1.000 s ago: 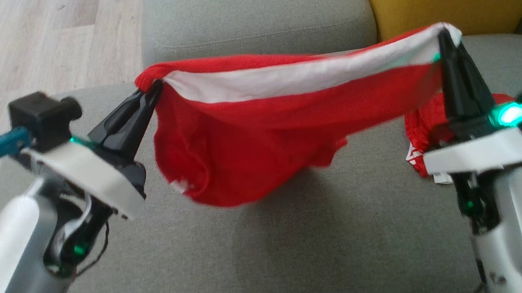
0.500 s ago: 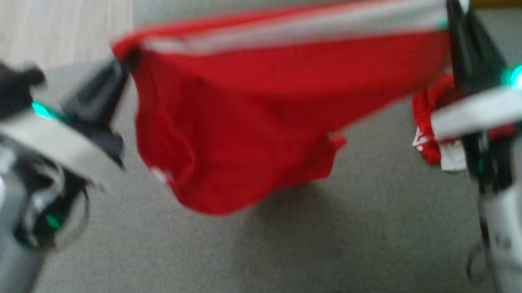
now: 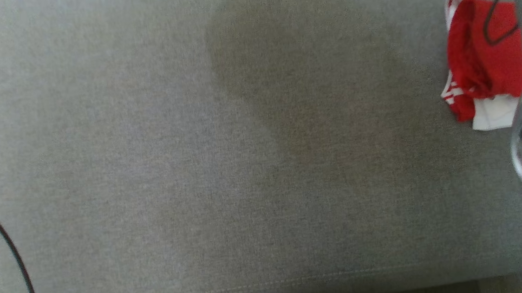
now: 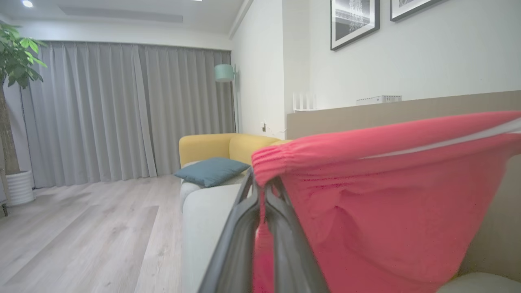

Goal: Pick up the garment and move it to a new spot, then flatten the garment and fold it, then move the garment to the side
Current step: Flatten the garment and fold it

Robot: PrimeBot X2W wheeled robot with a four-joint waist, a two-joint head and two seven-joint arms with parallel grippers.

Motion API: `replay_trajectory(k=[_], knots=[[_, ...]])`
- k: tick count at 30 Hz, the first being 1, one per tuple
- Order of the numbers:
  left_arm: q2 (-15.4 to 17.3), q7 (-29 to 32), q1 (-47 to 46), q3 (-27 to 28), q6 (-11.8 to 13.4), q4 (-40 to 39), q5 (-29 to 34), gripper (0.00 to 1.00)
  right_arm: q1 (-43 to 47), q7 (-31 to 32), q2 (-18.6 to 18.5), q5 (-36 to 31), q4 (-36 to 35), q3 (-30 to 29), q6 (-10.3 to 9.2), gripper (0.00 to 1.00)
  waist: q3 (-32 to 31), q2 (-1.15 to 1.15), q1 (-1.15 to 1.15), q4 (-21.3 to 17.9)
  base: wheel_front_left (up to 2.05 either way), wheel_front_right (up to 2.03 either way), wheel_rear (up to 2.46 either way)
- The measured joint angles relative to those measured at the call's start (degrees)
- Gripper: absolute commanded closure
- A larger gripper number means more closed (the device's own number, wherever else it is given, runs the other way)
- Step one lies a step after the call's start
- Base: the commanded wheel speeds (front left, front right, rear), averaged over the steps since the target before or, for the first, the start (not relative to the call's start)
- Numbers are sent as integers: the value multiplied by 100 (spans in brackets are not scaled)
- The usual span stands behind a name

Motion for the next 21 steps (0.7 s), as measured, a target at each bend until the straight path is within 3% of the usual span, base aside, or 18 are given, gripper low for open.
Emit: replay_trajectory(k=[3, 8, 14, 21], knots=[[-156, -500, -405, -94, -66, 541, 221, 100, -409, -268, 3, 52, 656, -96, 1, 100, 250, 0, 0, 1, 0, 0, 0], [-409, -847, -343, -405, -87, 1146, 237, 100, -243, -315, 1, 372, 1371, 54, 0, 100, 525, 0, 0, 60, 0, 0, 0], [-437, -921, 726, -1403, -83, 959, 189, 100, 664, -334, -44, 725, 2130, 328, 0, 100, 561, 0, 0, 153, 0, 0, 0], [-115, -922, 2073, -2285, -83, 218, -125, 100, 1423, -237, -68, 918, 2840, 842, 0, 100, 234, 0, -1, 148, 0, 0, 0]])
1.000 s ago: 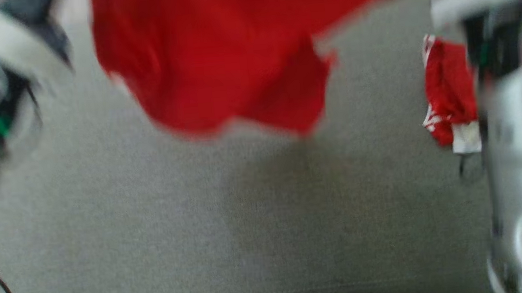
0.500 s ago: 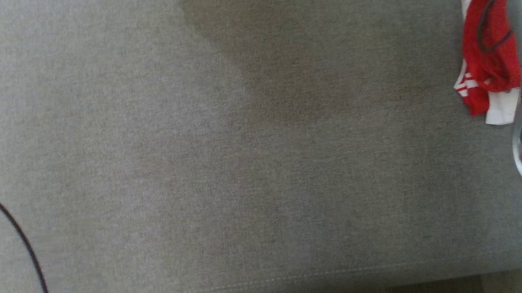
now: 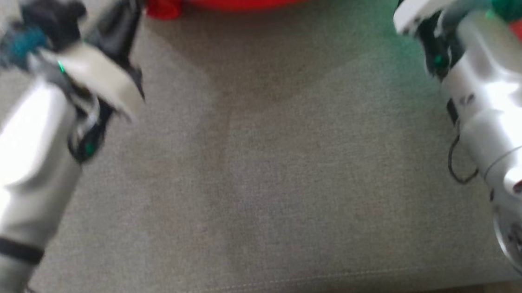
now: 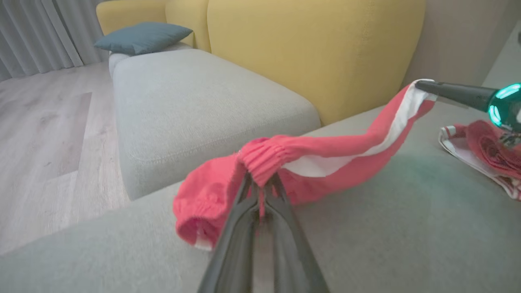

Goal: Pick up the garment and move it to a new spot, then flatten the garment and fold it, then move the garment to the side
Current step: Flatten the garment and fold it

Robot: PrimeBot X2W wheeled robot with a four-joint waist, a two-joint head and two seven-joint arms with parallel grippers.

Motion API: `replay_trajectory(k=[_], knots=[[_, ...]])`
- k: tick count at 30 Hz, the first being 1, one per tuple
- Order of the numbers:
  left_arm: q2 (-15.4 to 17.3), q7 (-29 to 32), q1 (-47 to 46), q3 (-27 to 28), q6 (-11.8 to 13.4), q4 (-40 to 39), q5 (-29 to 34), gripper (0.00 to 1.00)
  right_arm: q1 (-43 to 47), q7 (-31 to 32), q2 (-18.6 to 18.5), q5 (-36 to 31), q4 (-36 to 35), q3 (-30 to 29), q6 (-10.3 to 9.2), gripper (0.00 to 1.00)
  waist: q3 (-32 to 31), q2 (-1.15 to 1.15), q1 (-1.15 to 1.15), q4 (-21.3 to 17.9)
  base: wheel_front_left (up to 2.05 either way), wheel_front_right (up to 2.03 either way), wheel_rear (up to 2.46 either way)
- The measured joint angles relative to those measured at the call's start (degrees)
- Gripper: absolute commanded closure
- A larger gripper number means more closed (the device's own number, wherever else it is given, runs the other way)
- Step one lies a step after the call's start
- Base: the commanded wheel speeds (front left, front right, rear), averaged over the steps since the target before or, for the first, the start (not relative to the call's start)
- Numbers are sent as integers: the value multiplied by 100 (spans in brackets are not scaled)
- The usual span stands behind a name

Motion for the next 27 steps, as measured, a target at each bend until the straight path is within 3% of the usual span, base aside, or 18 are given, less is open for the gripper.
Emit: replay_trajectory(k=[5, 10, 19, 27], knots=[[271, -8, 662, -670, 0, -366, -130, 100, 504, 394, -76, 145, 34, 597, 0, 100, -381, 0, 0, -16, 0, 0, 0], [411, -8, 1085, -979, 0, -617, -250, 100, 1047, 728, -314, 465, -201, 1056, 0, 100, -718, 0, 0, -33, 0, 0, 0], [553, -8, 1962, -1522, 0, -1003, -410, 100, 2297, 1394, -1089, 1504, -1277, 1839, 0, 100, -1511, 0, -1, -62, 0, 0, 0], [732, 238, 2657, -1880, 137, -1596, -456, 100, 3276, 1785, -1596, 2134, -2108, 1989, 0, 100, -2063, 0, -1, -81, 0, 0, 0]])
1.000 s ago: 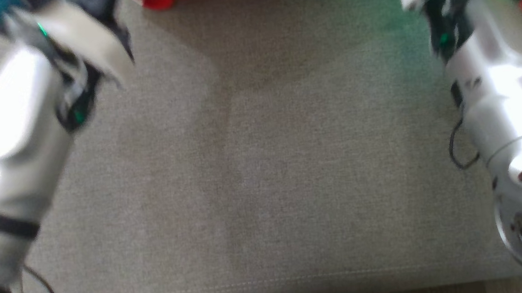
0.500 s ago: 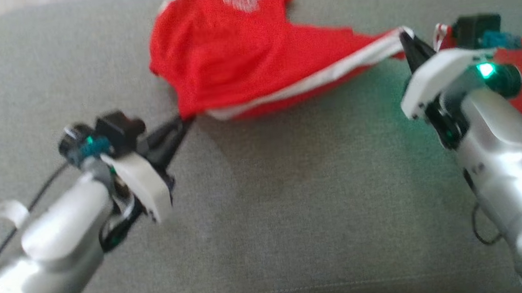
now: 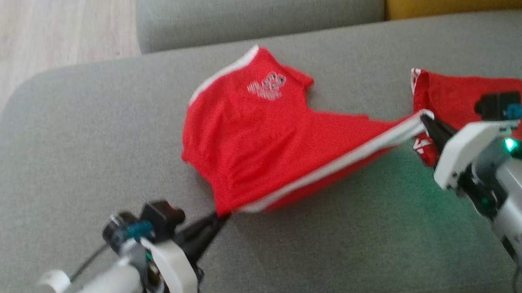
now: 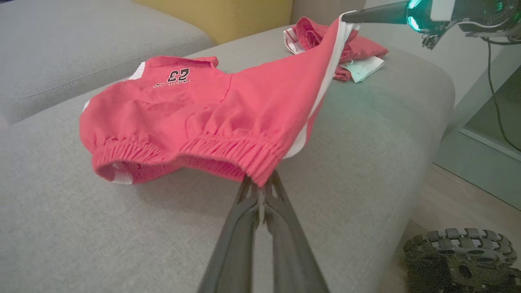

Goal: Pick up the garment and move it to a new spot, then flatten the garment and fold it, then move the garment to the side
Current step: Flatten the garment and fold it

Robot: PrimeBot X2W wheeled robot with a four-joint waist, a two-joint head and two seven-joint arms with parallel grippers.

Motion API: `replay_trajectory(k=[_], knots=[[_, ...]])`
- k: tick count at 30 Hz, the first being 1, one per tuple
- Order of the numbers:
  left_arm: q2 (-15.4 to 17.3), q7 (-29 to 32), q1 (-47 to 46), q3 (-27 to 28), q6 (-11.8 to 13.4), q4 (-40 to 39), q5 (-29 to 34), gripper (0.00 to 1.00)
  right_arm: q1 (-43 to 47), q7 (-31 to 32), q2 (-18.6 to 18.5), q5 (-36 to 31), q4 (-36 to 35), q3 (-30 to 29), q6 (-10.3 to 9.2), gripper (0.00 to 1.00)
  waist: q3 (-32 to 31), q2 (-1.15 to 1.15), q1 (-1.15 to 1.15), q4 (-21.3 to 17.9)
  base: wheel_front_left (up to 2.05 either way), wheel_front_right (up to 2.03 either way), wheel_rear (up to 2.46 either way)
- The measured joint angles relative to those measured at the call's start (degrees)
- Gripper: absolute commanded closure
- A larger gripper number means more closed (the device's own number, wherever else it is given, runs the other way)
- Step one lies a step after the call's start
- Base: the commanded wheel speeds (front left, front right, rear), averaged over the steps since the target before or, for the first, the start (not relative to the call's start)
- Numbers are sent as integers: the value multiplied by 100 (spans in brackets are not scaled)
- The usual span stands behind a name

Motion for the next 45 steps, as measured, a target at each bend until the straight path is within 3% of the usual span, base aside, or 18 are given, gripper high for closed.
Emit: replay_trajectory(k=[6, 12, 17, 22, 28, 35, 45], knots=[[275, 307, 433, -153, 277, -822, -99, 100, 786, 353, -381, 254, -855, -15, 0, 100, -290, 0, 0, -23, 0, 0, 0], [493, 625, 723, -165, 542, -1713, -428, 100, 1539, 699, -753, 261, -1889, -439, 0, 100, -341, 0, 0, 25, 0, 0, 0], [576, 720, 673, -35, 722, -2007, -595, 100, 1582, 936, -758, -118, -2492, -998, 0, 100, -223, 0, 0, 144, 0, 0, 0], [622, 754, 474, 221, 772, -2013, -691, 100, 1266, 1220, -508, -597, -2750, -1279, 0, 100, 58, 0, 0, 300, 0, 0, 0], [612, 751, 94, 514, 769, -1722, -931, 100, 355, 1416, -267, -1029, -2641, -1308, 0, 100, 444, 0, 0, 596, 0, 0, 0], [424, 762, -227, 625, 580, -1245, -976, 100, -449, 1597, -210, -1335, -2057, -964, 0, 100, 826, 0, 0, 948, 0, 0, 0], [-148, 760, -1051, 632, 255, -266, -872, 100, -1950, 1533, -189, -1471, -902, -304, 0, 100, 1539, 0, 0, 1414, 0, 0, 0]])
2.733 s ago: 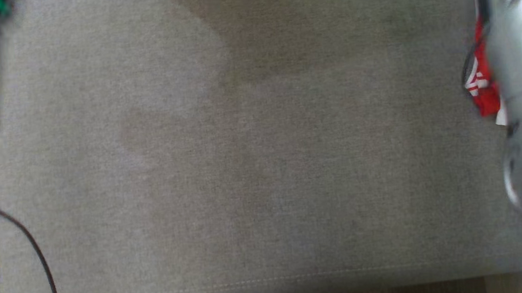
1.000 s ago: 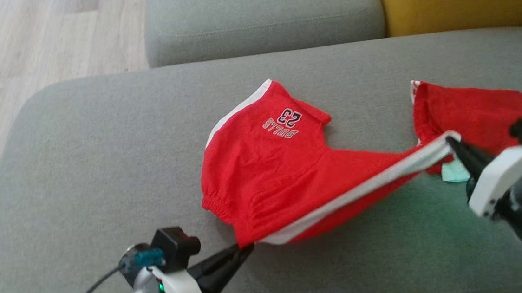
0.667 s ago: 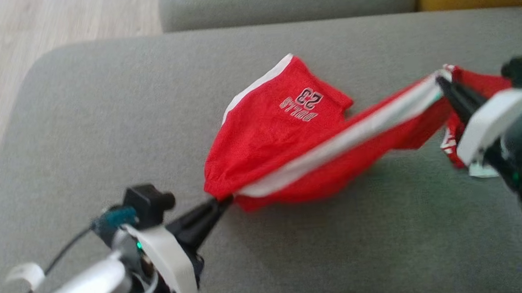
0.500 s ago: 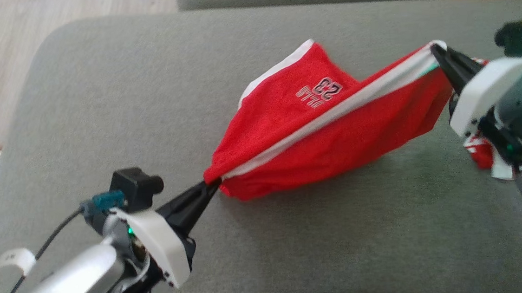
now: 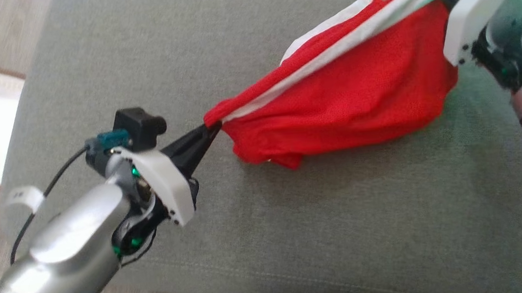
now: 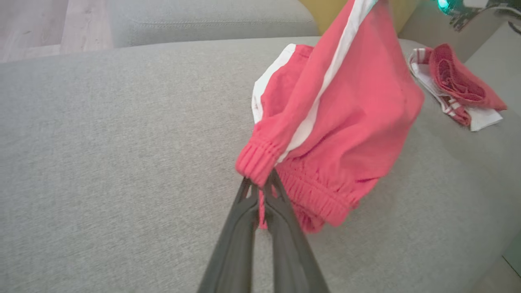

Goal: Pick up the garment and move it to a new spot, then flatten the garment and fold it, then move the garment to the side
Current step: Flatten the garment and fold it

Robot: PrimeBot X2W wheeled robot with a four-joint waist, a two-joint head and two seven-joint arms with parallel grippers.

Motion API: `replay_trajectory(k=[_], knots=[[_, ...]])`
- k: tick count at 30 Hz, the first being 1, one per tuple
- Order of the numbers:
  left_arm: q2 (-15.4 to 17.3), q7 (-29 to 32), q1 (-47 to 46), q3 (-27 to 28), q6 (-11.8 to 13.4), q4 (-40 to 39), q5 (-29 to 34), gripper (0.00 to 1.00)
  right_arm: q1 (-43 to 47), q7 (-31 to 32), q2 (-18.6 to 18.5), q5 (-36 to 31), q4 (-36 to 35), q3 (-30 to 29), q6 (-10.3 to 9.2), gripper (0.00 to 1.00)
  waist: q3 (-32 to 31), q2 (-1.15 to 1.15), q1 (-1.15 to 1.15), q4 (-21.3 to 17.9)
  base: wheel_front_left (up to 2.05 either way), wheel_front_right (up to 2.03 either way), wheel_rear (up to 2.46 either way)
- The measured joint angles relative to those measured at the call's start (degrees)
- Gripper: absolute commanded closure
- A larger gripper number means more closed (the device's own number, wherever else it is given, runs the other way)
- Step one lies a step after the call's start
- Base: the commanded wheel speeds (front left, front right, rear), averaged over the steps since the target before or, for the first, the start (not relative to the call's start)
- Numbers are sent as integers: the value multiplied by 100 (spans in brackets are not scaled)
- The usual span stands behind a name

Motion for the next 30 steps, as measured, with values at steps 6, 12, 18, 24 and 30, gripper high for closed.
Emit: replay_trajectory(k=[6, 12, 18, 24, 30], knots=[[-333, -10, -365, -60, -149, 589, 84, 100, -578, -171, 19, -31, 634, 408, 0, 100, 384, 0, 0, 221, 0, 0, 0], [-563, -116, -523, -189, -270, 990, 109, 100, -871, -465, 56, -30, 1182, 725, 0, 100, 621, 0, 0, 382, 0, 0, 0], [-627, -216, -595, -315, -324, 1324, 110, 60, -1114, -1136, 109, -94, 1653, 904, 0, 0, 661, 0, 0, 361, 0, 0, 0], [-642, -330, -627, -324, -326, 1615, 109, 0, -1242, -1841, 256, -33, 2084, 801, 0, 0, 517, 0, 0, 231, 0, 0, 0], [-623, -454, -587, -316, -286, 1764, 99, 0, -1216, -2455, 372, 323, 2275, 583, 0, 0, 230, 0, 0, 32, 0, 0, 0]])
